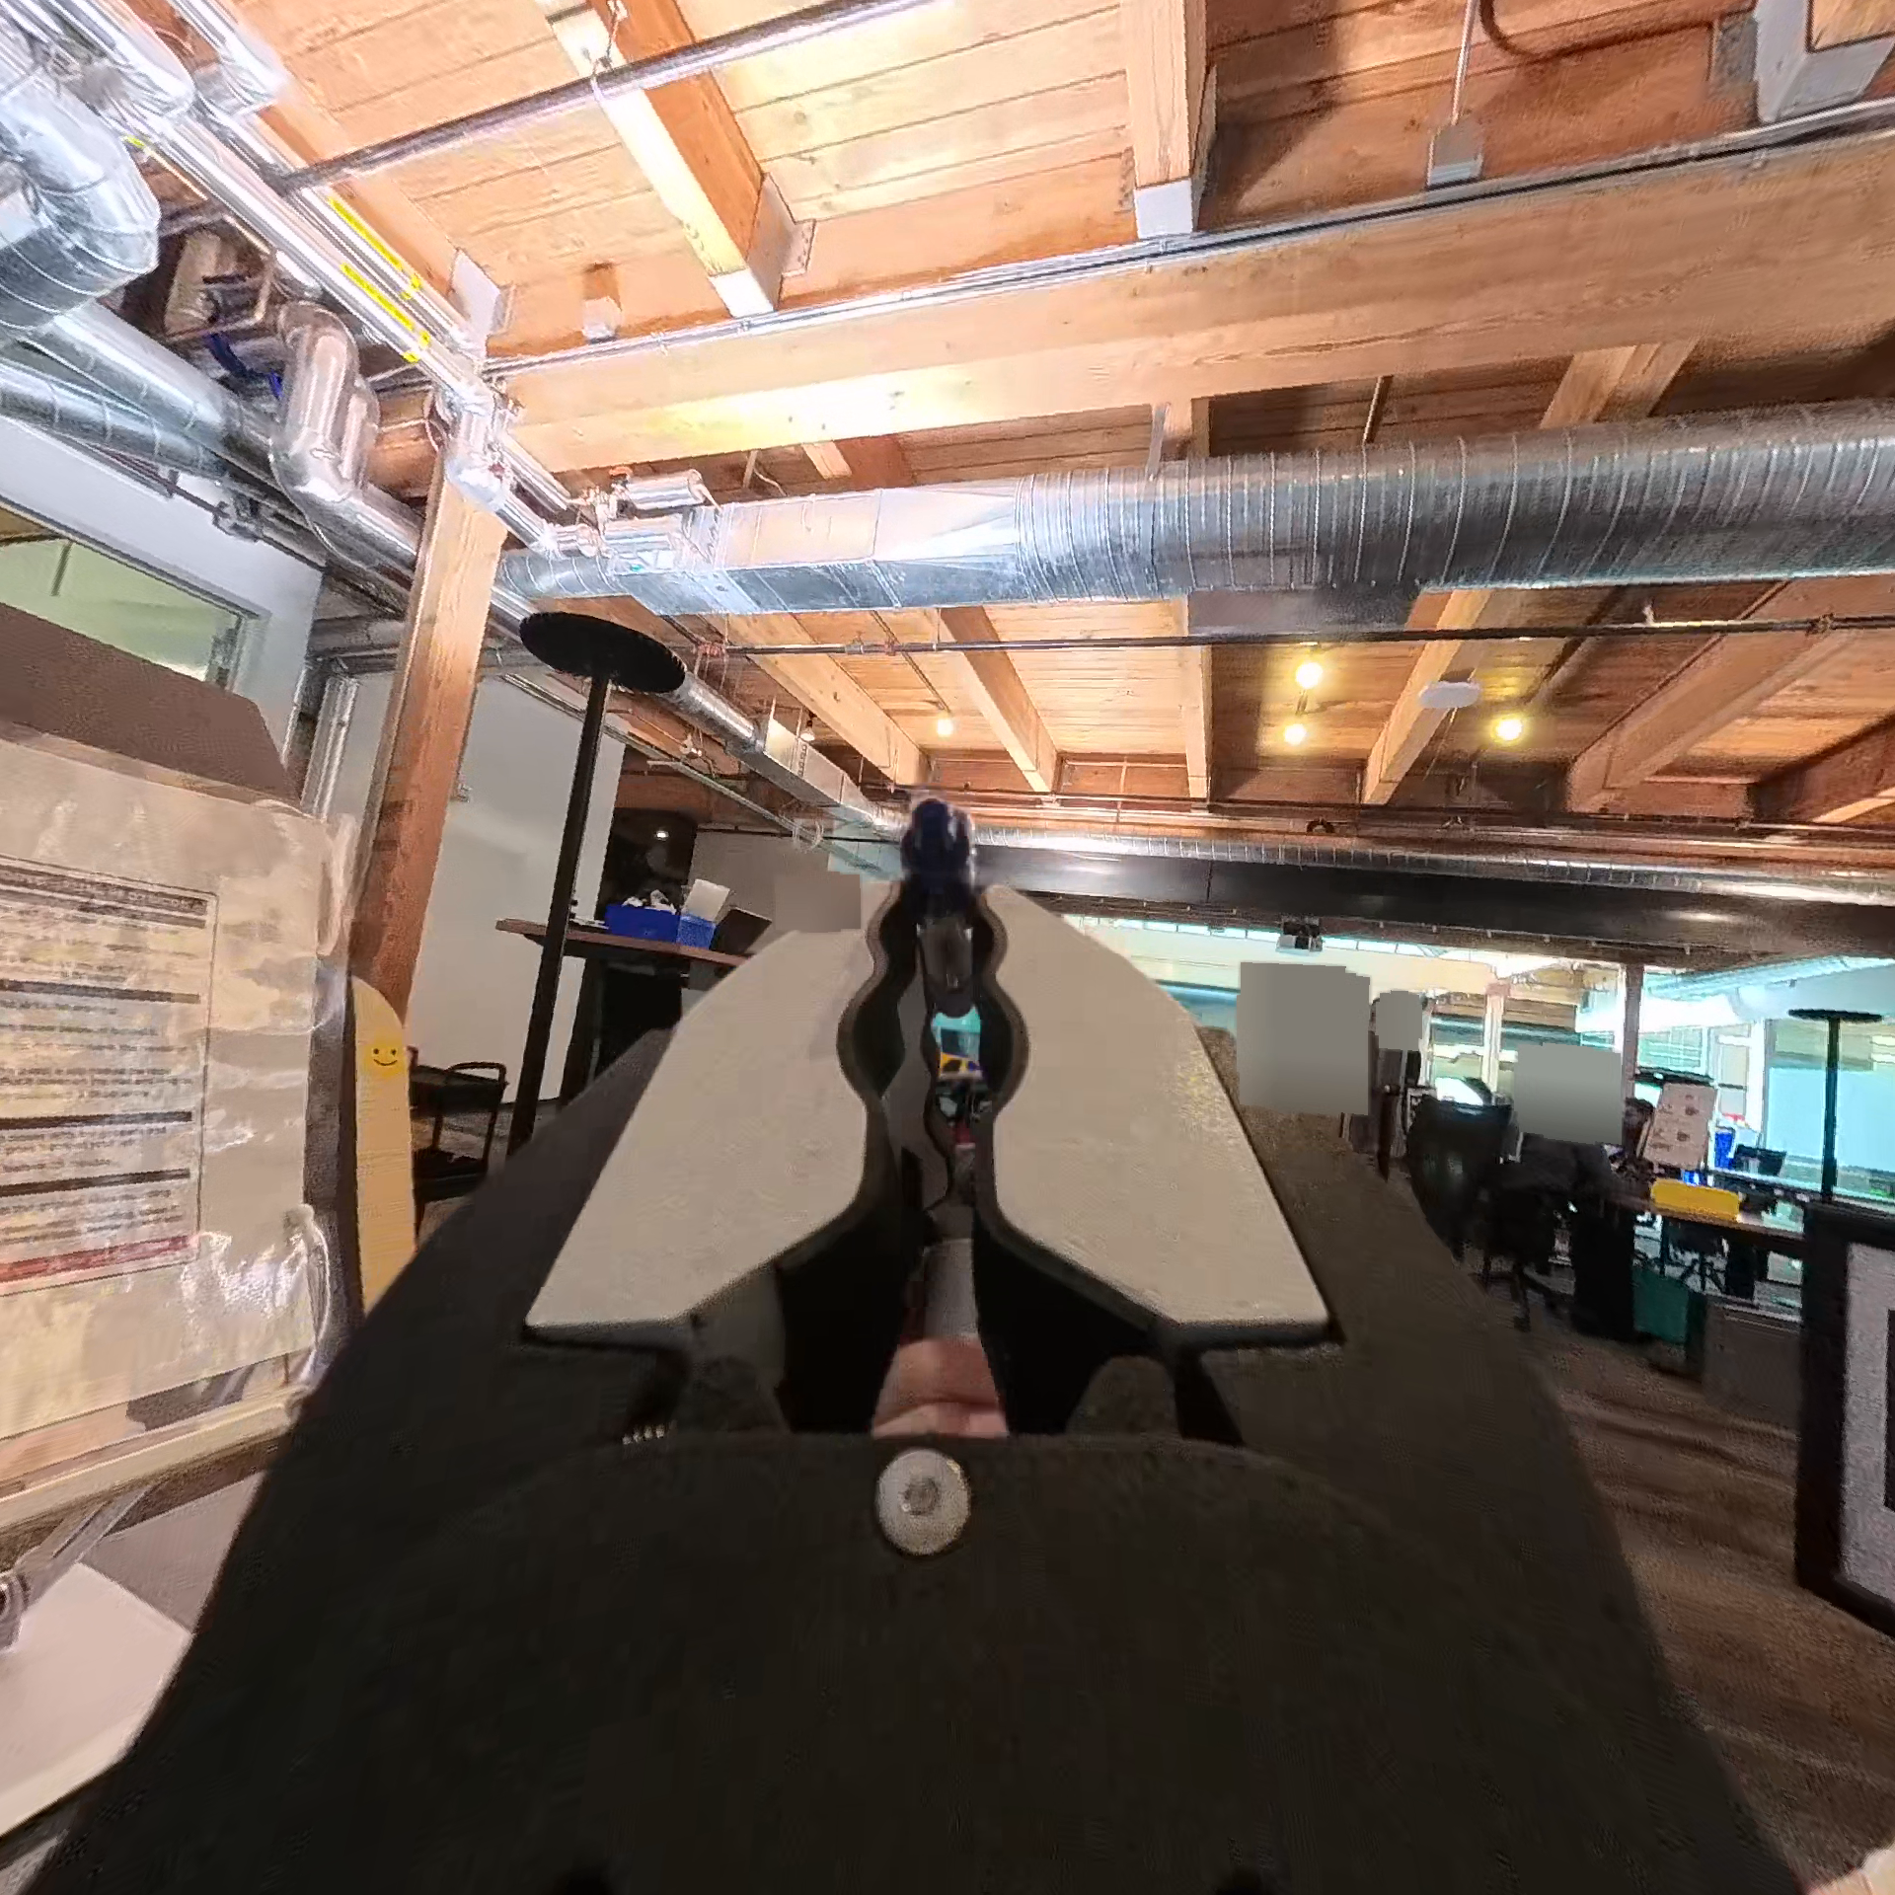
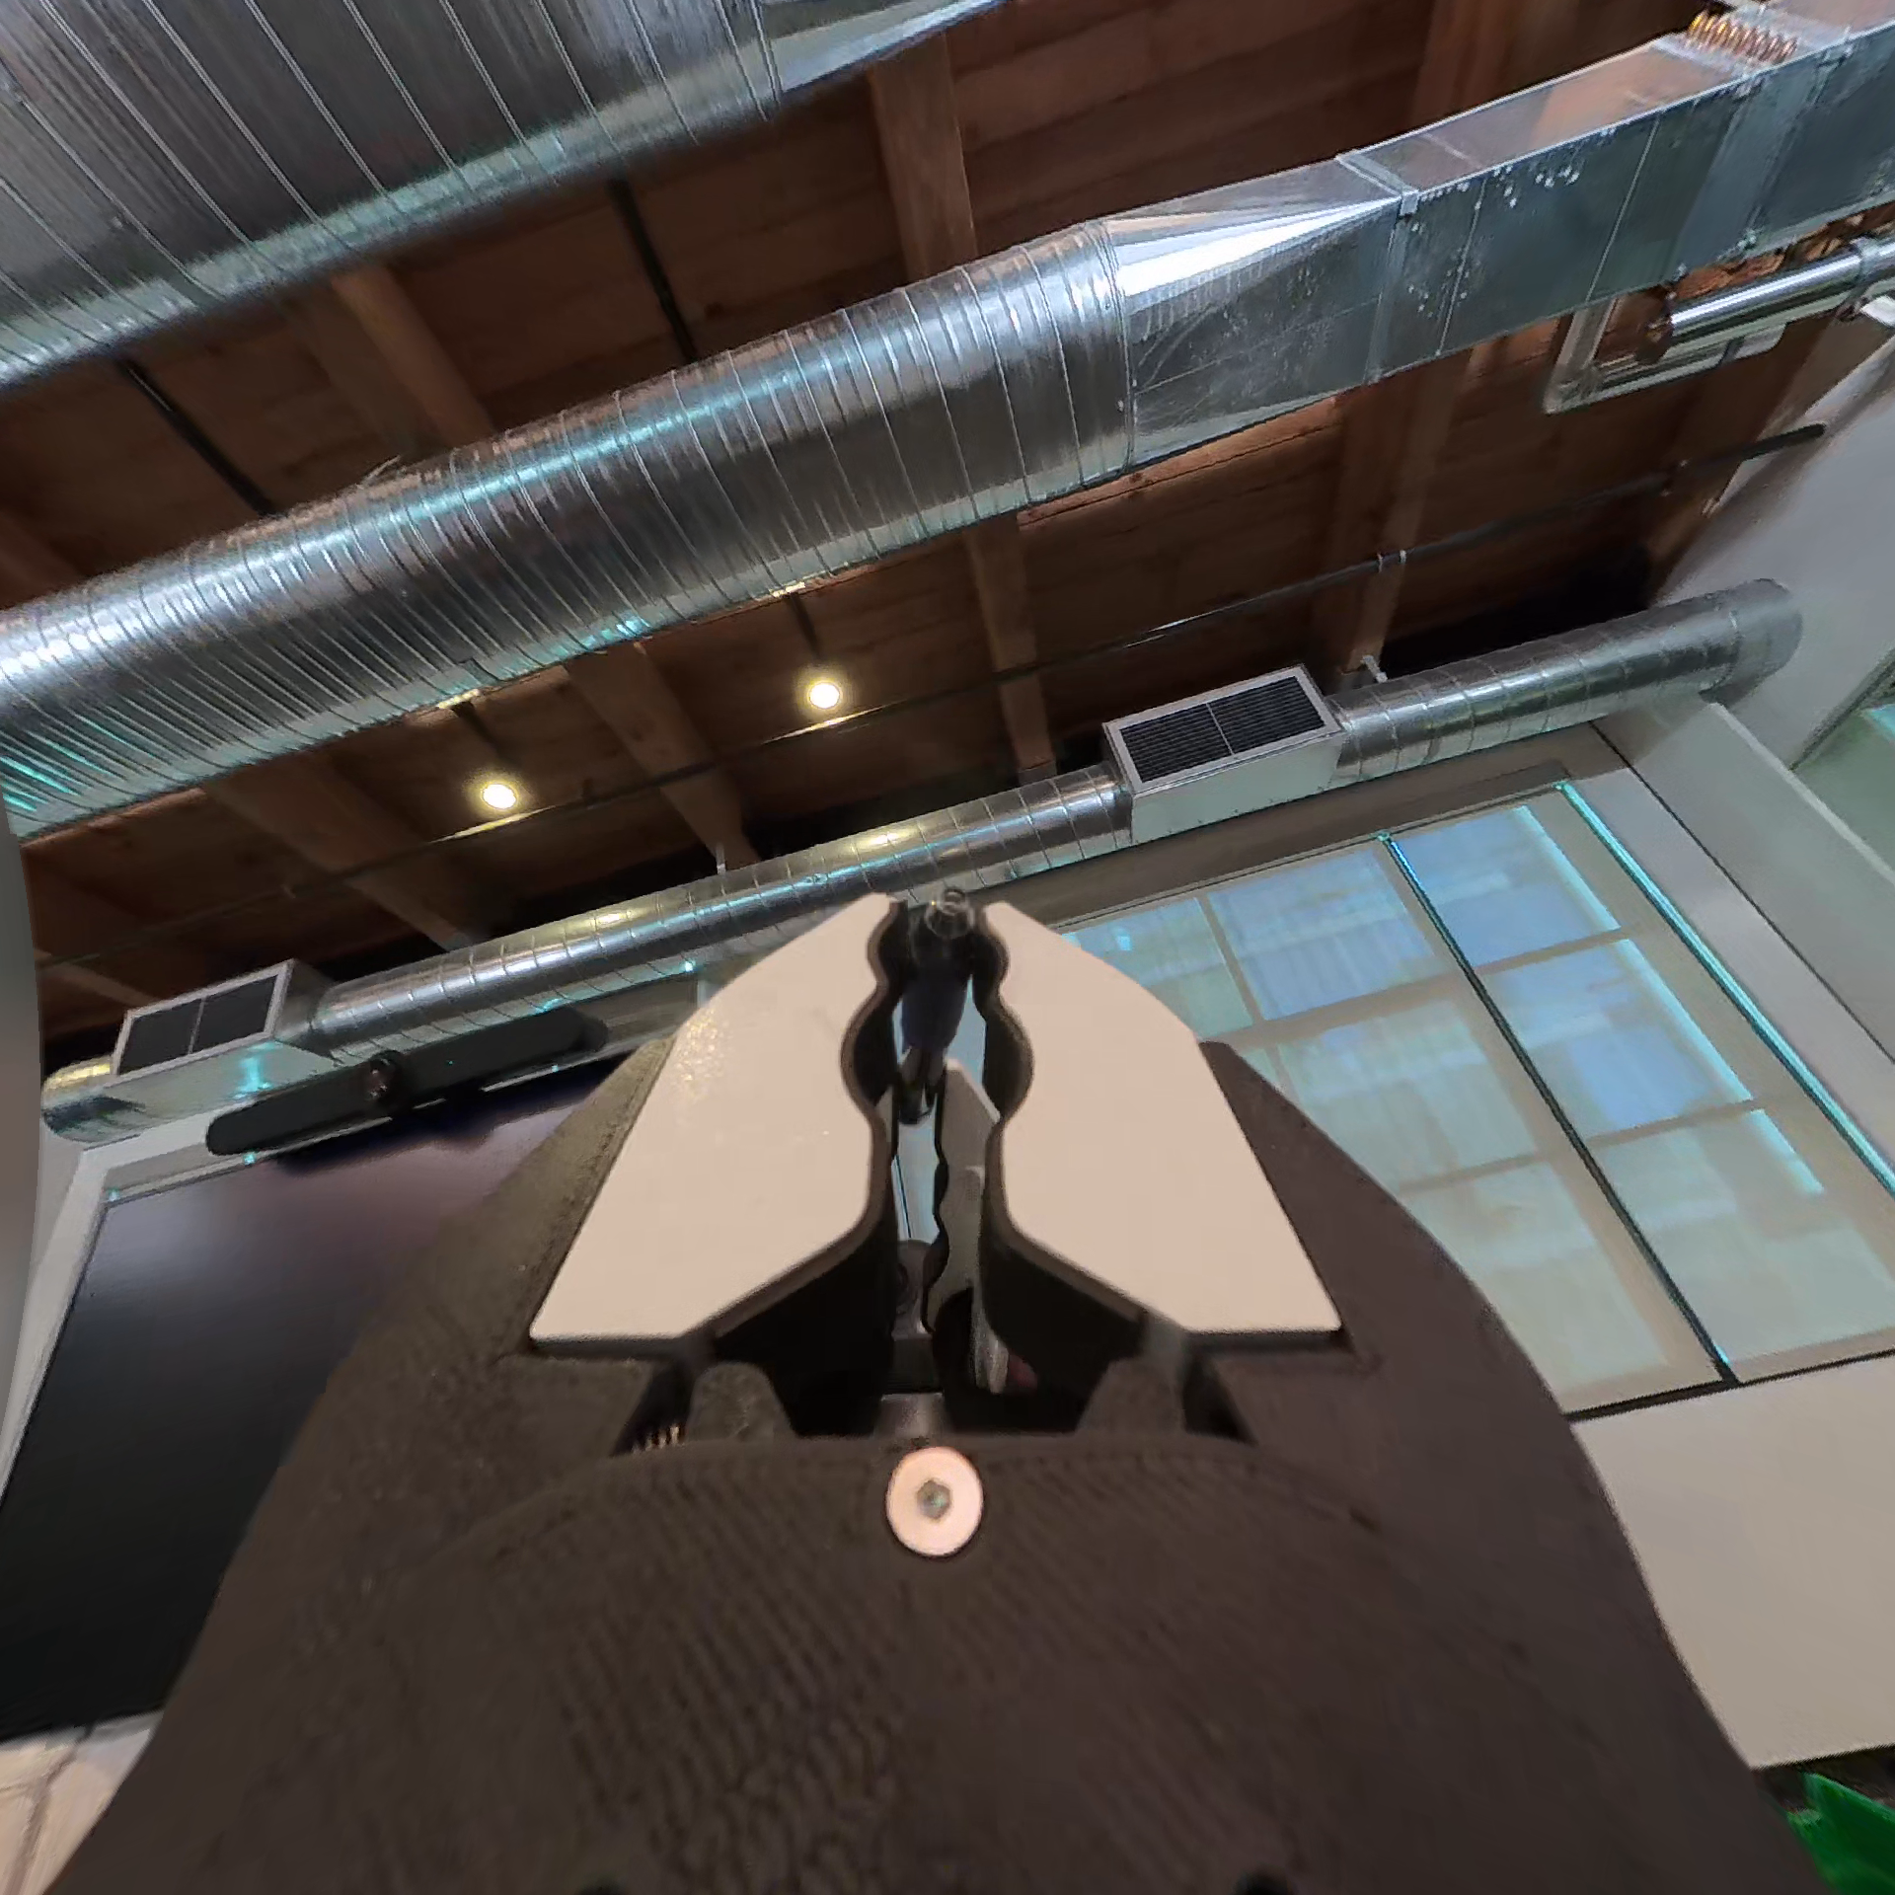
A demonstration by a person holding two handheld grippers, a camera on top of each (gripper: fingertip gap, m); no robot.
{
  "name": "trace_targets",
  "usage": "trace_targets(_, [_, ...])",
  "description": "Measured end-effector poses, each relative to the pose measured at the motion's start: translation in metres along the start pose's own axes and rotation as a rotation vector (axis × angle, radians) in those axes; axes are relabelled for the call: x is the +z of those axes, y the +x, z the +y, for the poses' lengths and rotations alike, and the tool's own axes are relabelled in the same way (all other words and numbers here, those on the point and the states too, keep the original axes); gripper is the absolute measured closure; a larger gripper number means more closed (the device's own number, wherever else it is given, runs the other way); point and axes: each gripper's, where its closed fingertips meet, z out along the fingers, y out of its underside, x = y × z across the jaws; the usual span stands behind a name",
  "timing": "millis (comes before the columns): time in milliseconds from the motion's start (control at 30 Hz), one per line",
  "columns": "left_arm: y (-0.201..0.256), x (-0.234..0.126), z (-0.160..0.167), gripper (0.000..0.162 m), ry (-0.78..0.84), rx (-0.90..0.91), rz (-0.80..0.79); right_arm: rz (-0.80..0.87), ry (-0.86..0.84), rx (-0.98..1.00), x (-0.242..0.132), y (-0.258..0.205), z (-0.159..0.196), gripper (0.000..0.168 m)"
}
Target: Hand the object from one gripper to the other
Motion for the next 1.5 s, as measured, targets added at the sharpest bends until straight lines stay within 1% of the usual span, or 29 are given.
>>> trace_targets(100, [0.000, 0.005, 0.007, 0.152, -0.023, 0.000, 0.004, -0.008, -0.069, 0.009, 0.000, -0.003, -0.007, 0.156])
trace_targets(167, [-0.003, 0.008, 0.018, 0.150, -0.092, 0.016, -0.016, 0.021, -0.119, -0.011, -0.001, -0.002, -0.016, 0.157])
trace_targets(233, [-0.011, 0.006, 0.024, 0.123, -0.179, 0.085, -0.058, 0.058, -0.212, -0.079, -0.004, -0.001, -0.025, 0.157])
trace_targets(300, [-0.024, 0.001, 0.028, 0.107, -0.285, 0.238, -0.142, 0.132, -0.426, -0.143, -0.013, 0.005, -0.022, 0.157])
trace_targets(333, [-0.028, -0.002, 0.032, 0.107, -0.345, 0.330, -0.169, 0.179, -0.561, -0.166, -0.022, 0.009, -0.016, 0.157])
trace_targets(400, [-0.026, -0.008, 0.049, 0.122, -0.503, 0.465, -0.163, 0.279, -0.793, -0.205, -0.046, 0.015, -0.008, 0.156])
trace_targets(467, [-0.026, -0.017, 0.080, 0.124, -0.706, 0.517, -0.153, 0.337, -0.907, -0.222, -0.064, 0.014, -0.009, 0.156])
trace_targets(500, [-0.025, -0.022, 0.096, 0.123, -0.797, 0.514, -0.136, 0.332, -0.937, -0.209, -0.069, 0.008, -0.009, 0.156])
trace_targets(533, [-0.021, -0.023, 0.110, 0.123, -0.853, 0.496, -0.105, 0.315, -0.969, -0.190, -0.073, 0.001, -0.008, 0.156])
trace_targets(600, [-0.010, -0.016, 0.127, 0.123, -0.854, 0.427, -0.041, 0.325, -1.063, -0.201, -0.086, -0.006, -0.002, 0.157])
trace_targets(700, [0.016, -0.009, 0.146, 0.122, -0.847, 0.200, 0.097, 0.382, -1.239, -0.301, -0.109, -0.003, 0.010, 0.156])
trace_targets(767, [0.022, -0.009, 0.156, 0.122, -0.872, 0.121, 0.134, 0.357, -1.311, -0.314, -0.116, -0.007, 0.019, 0.156])
trace_targets(800, [0.021, -0.009, 0.159, 0.123, -0.876, 0.116, 0.129, 0.340, -1.321, -0.306, -0.115, -0.009, 0.023, 0.156])
trace_targets(867, [0.020, -0.009, 0.165, 0.131, -0.883, 0.127, 0.133, 0.329, -1.312, -0.291, -0.111, -0.009, 0.026, 0.156])
trace_targets(933, [0.017, -0.007, 0.168, 0.151, -0.887, 0.165, 0.137, 0.332, -1.321, -0.288, -0.111, -0.007, 0.029, 0.156])
trace_targets(1033, [0.011, -0.003, 0.164, 0.151, -0.866, 0.209, 0.114, 0.320, -1.292, -0.367, -0.105, -0.003, 0.027, 0.156])
trace_targets(1100, [0.006, 0.001, 0.153, 0.151, -0.819, 0.213, 0.088, 0.282, -1.167, -0.528, -0.084, -0.001, 0.015, 0.150])
trace_targets(1133, [0.001, 0.003, 0.143, 0.151, -0.775, 0.216, 0.061, 0.256, -1.066, -0.613, -0.070, -0.004, 0.006, 0.136])
trace_targets(1167, [-0.005, 0.007, 0.131, 0.151, -0.706, 0.211, 0.033, 0.219, -0.963, -0.677, -0.057, -0.011, -0.003, 0.129])
trace_targets(1233, [-0.016, 0.013, 0.095, 0.152, -0.510, 0.158, -0.028, 0.151, -0.802, -0.743, -0.039, -0.027, -0.016, 0.129])
trace_targets(1300, [-0.033, 0.009, 0.053, 0.151, -0.278, 0.083, -0.116, 0.156, -0.711, -0.812, -0.028, -0.032, -0.026, 0.126])
trace_targets(1333, [-0.041, 0.005, 0.038, 0.151, -0.193, 0.041, -0.140, 0.163, -0.688, -0.881, -0.025, -0.032, -0.028, 0.126])
trace_targets(1400, [-0.051, -0.003, 0.020, 0.151, -0.100, -0.023, -0.172, 0.185, -0.684, -1.074, -0.022, -0.028, -0.026, 0.126])
trace_targets(1467, [-0.055, -0.009, 0.012, 0.151, -0.056, -0.010, -0.211, 0.222, -0.734, -1.261, -0.021, -0.019, -0.017, 0.126])
trace_targets(1500, [-0.055, -0.010, 0.010, 0.152, -0.056, 0.013, -0.222, 0.242, -0.765, -1.321, -0.020, -0.014, -0.010, 0.127])
